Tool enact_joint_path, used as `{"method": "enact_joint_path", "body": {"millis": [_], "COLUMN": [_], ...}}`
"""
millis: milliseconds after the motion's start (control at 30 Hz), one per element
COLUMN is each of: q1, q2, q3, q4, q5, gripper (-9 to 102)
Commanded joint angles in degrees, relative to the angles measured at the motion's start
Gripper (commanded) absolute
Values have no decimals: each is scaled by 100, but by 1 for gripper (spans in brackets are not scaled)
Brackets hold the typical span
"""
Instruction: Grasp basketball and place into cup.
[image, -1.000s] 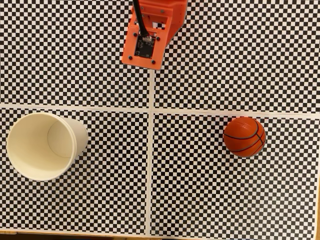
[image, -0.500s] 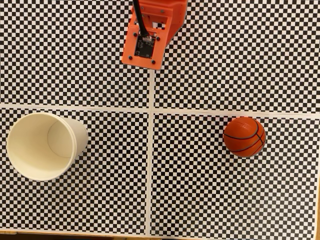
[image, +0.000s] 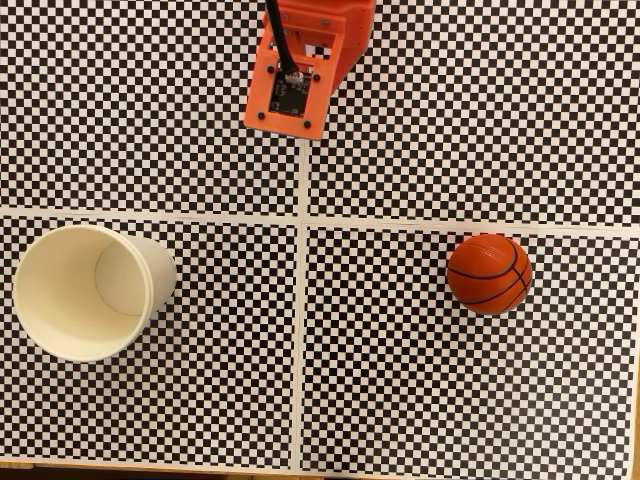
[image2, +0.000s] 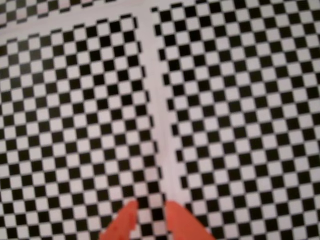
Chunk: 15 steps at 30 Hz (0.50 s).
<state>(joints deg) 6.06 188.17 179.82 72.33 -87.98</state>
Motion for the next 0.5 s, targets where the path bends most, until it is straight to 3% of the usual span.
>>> {"method": "enact_joint_path", "body": {"millis": [0, 467], "q1": [-26, 18], "q2": [26, 26], "q3": [202, 202], "q4": [35, 26], "q5": [-26, -105], "gripper": [0, 0]}}
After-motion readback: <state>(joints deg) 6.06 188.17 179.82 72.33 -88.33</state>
